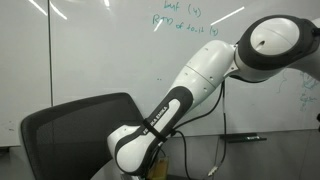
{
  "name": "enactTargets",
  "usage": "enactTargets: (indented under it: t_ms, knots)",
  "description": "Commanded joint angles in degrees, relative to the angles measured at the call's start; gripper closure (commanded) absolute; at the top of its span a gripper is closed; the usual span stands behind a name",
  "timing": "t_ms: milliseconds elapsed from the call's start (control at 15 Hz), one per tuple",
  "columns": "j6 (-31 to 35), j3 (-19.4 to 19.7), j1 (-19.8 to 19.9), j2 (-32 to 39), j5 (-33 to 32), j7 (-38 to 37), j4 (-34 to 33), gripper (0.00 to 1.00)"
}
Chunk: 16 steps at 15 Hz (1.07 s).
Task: Use the duster to erase some of the writings at the bottom of the whiteboard
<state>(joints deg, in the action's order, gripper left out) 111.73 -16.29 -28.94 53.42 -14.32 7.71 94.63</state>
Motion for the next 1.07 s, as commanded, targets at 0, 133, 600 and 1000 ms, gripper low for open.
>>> enactTargets:
  t_ms: [0,133,600,1000]
  knots:
    - [-0.6,-0.19,0.1,-3.48,-1.07,0.61,2.83,0.67]
    - [-0.22,-0.17,0.41,-5.04,-1.43,0.52,4.42,0.67]
    - [8.72,0.2,3.98,-14.68,-0.97,-1.21,14.58,0.67]
    - [21.6,1.62,8.32,-23.51,0.32,-4.45,22.71,0.67]
